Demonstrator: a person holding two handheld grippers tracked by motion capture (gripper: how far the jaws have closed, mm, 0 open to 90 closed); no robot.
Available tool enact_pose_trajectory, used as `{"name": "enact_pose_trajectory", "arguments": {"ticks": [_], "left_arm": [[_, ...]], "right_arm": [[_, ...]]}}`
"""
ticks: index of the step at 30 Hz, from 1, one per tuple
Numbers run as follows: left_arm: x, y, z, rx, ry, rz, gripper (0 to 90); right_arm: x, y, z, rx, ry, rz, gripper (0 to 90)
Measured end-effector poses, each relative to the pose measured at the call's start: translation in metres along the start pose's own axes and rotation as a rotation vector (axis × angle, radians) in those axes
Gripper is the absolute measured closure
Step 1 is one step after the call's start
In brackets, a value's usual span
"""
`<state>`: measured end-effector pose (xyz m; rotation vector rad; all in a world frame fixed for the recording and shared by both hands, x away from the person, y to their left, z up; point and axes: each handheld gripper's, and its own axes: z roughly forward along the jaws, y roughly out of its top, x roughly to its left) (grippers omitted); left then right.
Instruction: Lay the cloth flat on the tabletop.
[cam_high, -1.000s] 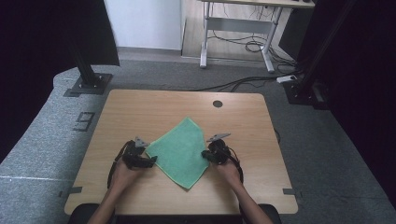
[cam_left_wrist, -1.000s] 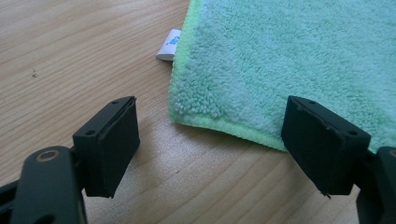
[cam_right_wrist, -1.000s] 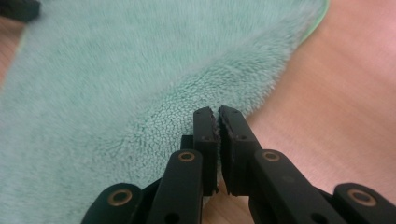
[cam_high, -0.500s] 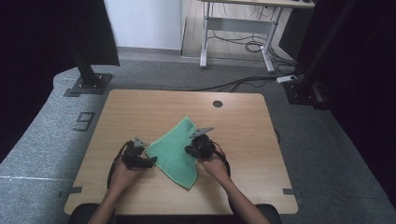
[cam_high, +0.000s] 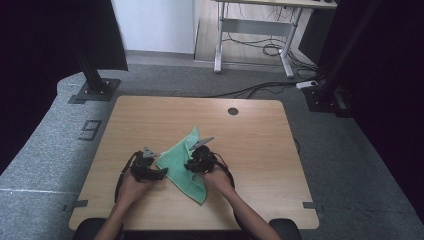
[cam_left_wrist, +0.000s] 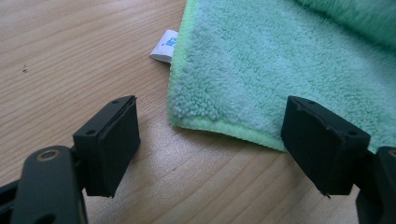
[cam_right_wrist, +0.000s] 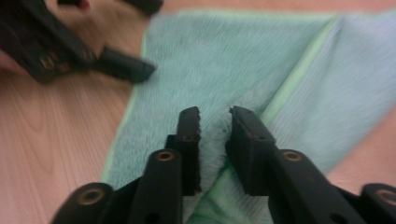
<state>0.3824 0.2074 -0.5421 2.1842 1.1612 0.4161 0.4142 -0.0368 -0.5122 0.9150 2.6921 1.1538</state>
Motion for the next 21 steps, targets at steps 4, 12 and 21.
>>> {"name": "enact_pose_trajectory", "arguments": {"ticks": [4, 12, 21], "left_arm": [[0.0, 0.0, 0.0, -0.001, 0.0, 0.0, 19.3], [0.0, 0.0, 0.0, -0.003, -0.001, 0.003, 19.3], [0.0, -0.001, 0.0, -0.005, 0.001, -0.001, 19.3]], "right_arm": [[-0.006, 0.01, -0.017, -0.034, -0.028, 0.003, 64.7], [-0.014, 0.002, -0.023, -0.006, -0.059, 0.001, 55.2], [-0.001, -0.012, -0.001, 0.09, -0.142, -0.087, 81.6]]}}
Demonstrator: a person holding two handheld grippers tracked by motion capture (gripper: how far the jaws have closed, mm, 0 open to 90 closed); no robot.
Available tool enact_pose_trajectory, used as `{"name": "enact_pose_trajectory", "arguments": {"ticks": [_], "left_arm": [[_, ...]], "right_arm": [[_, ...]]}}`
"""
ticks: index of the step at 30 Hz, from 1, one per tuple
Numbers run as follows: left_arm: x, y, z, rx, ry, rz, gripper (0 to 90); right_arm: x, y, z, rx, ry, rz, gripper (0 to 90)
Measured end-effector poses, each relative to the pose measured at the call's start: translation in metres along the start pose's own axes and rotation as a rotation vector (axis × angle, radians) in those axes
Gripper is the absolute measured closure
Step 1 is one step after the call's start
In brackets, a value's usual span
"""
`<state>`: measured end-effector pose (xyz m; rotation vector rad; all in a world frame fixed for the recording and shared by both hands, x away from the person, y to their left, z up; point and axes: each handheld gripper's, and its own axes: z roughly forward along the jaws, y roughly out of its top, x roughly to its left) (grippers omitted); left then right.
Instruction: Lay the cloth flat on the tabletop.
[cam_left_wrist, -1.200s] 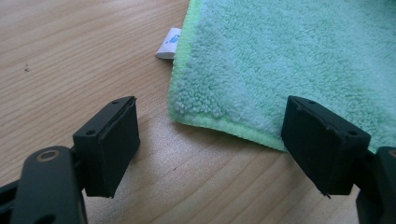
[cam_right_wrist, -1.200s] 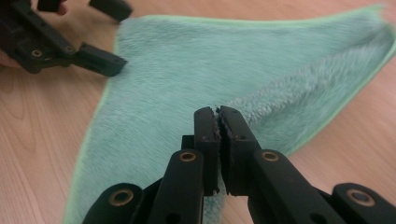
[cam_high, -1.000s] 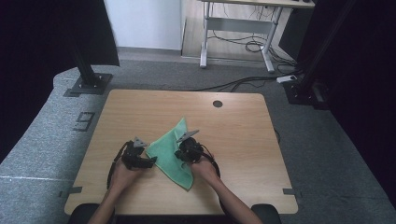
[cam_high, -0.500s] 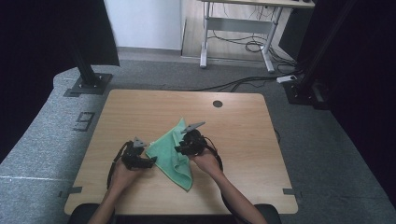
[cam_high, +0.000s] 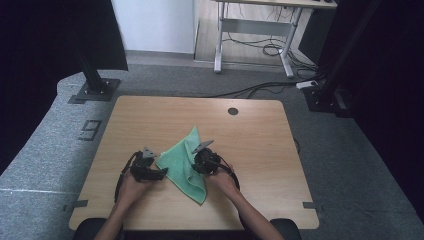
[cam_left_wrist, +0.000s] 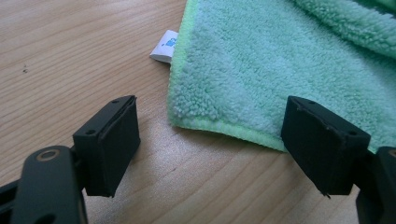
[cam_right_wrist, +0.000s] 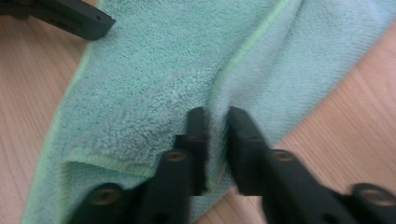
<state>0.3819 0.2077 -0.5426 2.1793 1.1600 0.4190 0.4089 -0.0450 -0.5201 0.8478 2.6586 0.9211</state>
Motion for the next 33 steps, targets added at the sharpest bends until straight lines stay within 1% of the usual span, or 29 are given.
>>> {"name": "enact_pose_trajectory", "arguments": {"ticks": [3, 5, 8, 12, 14, 16, 19, 20, 22, 23, 24, 26, 27, 29, 30, 33], "left_arm": [[0.0, 0.0, 0.0, -0.001, 0.002, -0.003, 19.2], [0.0, 0.0, 0.0, 0.001, 0.002, -0.001, 19.1], [0.0, 0.0, 0.0, 0.001, 0.003, -0.002, 18.8], [0.0, 0.0, 0.0, -0.001, 0.004, -0.004, 18.6], [0.0, 0.0, 0.001, -0.001, 0.005, -0.004, 18.4], [-0.001, 0.0, 0.001, -0.005, 0.008, -0.009, 18.2], [-0.001, 0.001, 0.001, -0.006, 0.014, -0.012, 17.7], [-0.002, 0.001, 0.002, -0.006, 0.022, -0.007, 17.2], [-0.004, 0.003, 0.0, -0.01, 0.043, 0.009, 16.3], [-0.005, 0.004, -0.001, -0.018, 0.051, 0.014, 16.3], [-0.006, 0.005, -0.002, -0.027, 0.049, 0.015, 16.2], [-0.007, 0.006, -0.004, -0.036, 0.043, 0.015, 15.3], [-0.01, 0.007, -0.006, -0.046, 0.035, 0.014, 14.8], [-0.014, 0.007, -0.006, -0.04, 0.034, 0.023, 14.2], [-0.015, 0.007, -0.004, -0.034, 0.029, 0.025, 14.2], [-0.017, 0.005, -0.001, -0.01, 0.035, 0.036, 14.1]], "right_arm": [[-0.004, 0.0, -0.013, -0.017, -0.022, -0.007, 83.7], [-0.012, -0.001, -0.027, -0.031, -0.042, -0.006, 83.7], [-0.028, -0.009, -0.047, -0.045, -0.075, 0.025, 83.7], [-0.053, -0.026, -0.071, -0.055, -0.106, 0.083, 83.3], [-0.065, -0.036, -0.08, -0.049, -0.117, 0.116, 82.6], [-0.075, -0.046, -0.086, -0.035, -0.131, 0.14, 79.9], [-0.089, -0.063, -0.091, -0.014, -0.157, 0.18, 71.6], [-0.094, -0.068, -0.093, -0.01, -0.168, 0.196, 69.9], [-0.102, -0.076, -0.097, -0.024, -0.182, 0.232, 65.9], [-0.104, -0.079, -0.1, -0.031, -0.184, 0.24, 63.2], [-0.105, -0.08, -0.101, -0.037, -0.182, 0.247, 60.1], [-0.104, -0.08, -0.099, -0.041, -0.175, 0.242, 53.9], [-0.102, -0.079, -0.097, -0.046, -0.168, 0.234, 50.4], [-0.098, -0.076, -0.089, -0.058, -0.143, 0.223, 44.8], [-0.095, -0.074, -0.083, -0.054, -0.135, 0.222, 41.5], [-0.087, -0.069, -0.066, -0.03, -0.129, 0.199, 38.1]]}}
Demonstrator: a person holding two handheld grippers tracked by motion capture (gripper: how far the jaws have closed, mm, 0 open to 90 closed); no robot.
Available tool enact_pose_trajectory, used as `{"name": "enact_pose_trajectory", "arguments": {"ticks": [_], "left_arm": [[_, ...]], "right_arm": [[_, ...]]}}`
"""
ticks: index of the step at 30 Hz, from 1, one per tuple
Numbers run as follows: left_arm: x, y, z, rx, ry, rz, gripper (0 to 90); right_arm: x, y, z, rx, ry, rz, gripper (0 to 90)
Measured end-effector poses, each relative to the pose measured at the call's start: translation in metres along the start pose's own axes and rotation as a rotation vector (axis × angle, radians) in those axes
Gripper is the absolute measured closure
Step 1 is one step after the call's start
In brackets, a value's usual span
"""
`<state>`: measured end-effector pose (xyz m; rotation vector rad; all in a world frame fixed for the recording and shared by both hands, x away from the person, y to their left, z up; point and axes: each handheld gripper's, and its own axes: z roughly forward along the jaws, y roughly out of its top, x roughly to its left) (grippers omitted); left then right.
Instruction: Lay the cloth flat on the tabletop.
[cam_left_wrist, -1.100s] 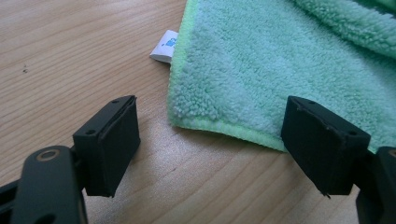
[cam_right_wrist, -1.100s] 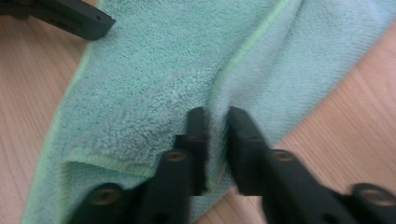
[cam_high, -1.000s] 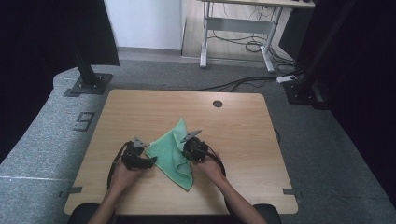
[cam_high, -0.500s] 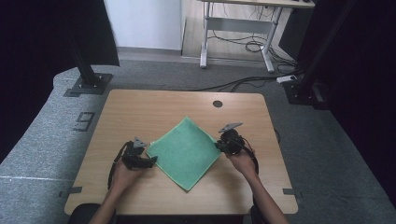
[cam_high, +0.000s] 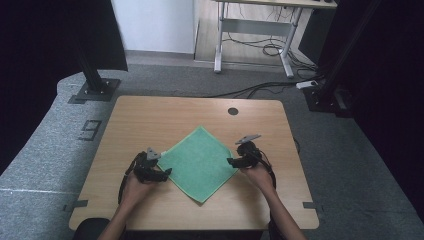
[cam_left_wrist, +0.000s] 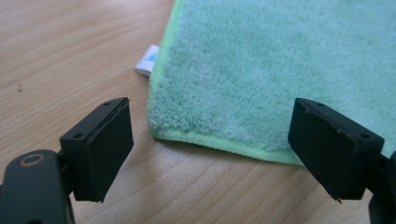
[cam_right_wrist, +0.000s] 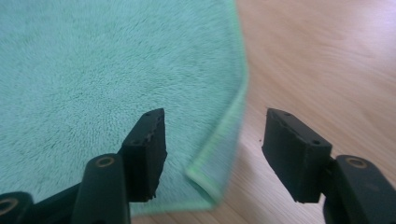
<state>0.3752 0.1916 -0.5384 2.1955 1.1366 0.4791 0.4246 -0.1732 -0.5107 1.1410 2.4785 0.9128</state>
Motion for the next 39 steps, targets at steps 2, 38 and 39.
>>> {"name": "enact_pose_trajectory", "arguments": {"ticks": [2, 38, 39], "left_arm": [[0.0, -0.001, 0.002, 0.016, 0.011, 0.007, 14.1], [-0.019, -0.002, -0.006, -0.014, -0.024, -0.011, 14.0], [-0.02, -0.002, -0.005, -0.013, -0.025, -0.013, 14.0]], "right_arm": [[0.003, 0.0, 0.009, 0.017, -0.008, -0.018, 37.8], [-0.031, 0.001, -0.01, -0.043, -0.084, 0.045, 33.1], [-0.029, 0.001, -0.006, -0.032, -0.075, 0.036, 33.0]]}}
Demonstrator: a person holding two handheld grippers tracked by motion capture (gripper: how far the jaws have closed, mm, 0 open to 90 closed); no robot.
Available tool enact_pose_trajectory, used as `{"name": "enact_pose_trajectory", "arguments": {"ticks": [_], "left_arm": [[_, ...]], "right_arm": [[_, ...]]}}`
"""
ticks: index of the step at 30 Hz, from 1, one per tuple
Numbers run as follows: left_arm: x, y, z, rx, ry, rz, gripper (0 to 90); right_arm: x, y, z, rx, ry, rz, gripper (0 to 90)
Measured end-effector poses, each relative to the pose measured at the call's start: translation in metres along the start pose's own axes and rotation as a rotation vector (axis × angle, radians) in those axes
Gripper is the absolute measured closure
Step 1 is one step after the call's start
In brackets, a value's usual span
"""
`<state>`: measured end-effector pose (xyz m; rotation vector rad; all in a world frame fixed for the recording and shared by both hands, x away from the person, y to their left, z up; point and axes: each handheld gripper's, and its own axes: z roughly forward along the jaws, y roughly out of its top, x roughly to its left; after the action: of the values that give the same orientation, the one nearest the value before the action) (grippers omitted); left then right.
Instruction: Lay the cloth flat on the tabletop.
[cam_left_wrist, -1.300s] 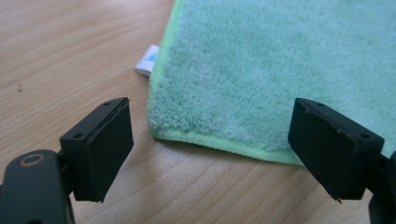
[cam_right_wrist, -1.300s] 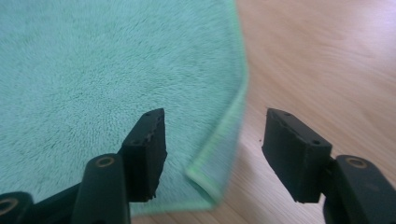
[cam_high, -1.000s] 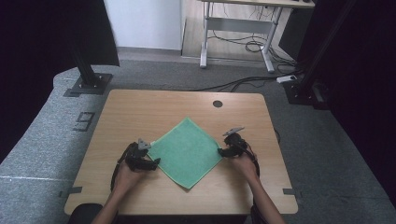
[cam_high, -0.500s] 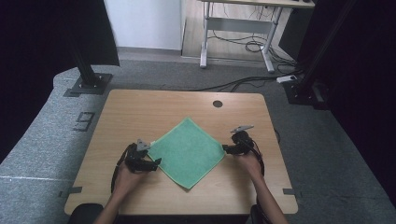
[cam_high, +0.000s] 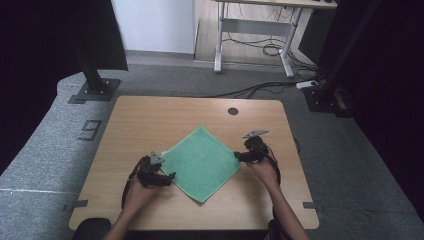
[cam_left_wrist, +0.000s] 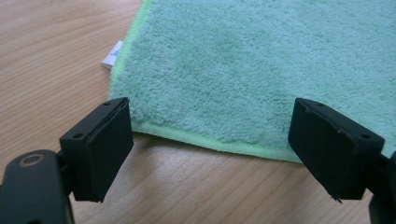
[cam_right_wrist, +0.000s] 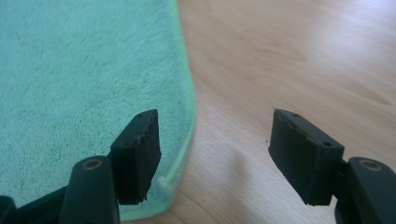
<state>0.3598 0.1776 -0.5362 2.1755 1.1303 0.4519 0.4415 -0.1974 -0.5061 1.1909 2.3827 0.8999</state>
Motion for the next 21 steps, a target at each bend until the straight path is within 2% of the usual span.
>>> {"name": "enact_pose_trajectory", "arguments": {"ticks": [4, 5, 7, 8, 10, 14, 21], "left_arm": [[-0.002, -0.001, 0.003, 0.018, 0.001, 0.004, 12.7], [-0.004, -0.002, 0.006, 0.036, 0.012, 0.013, 12.5], [-0.004, -0.002, 0.007, 0.034, 0.012, 0.007, 11.7], [-0.004, -0.001, 0.007, 0.035, 0.02, 0.011, 11.2], [-0.005, -0.001, 0.007, 0.034, 0.029, 0.01, 10.0], [-0.001, 0.001, 0.01, 0.035, 0.043, 0.005, 8.3], [0.018, 0.01, 0.018, 0.039, 0.07, -0.026, 6.5]], "right_arm": [[0.002, -0.002, 0.014, 0.042, 0.004, -0.019, 32.9], [-0.002, -0.006, 0.021, 0.065, -0.016, -0.021, 33.0], [-0.009, -0.012, 0.025, 0.077, -0.036, 0.0, 32.7], [-0.013, -0.015, 0.026, 0.067, -0.023, 0.013, 32.0], [-0.017, -0.02, 0.025, 0.046, -0.002, 0.038, 32.1], [-0.015, -0.025, 0.02, 0.046, -0.006, 0.026, 31.8], [-0.002, -0.037, 0.008, 0.057, 0.003, -0.017, 31.4]]}}
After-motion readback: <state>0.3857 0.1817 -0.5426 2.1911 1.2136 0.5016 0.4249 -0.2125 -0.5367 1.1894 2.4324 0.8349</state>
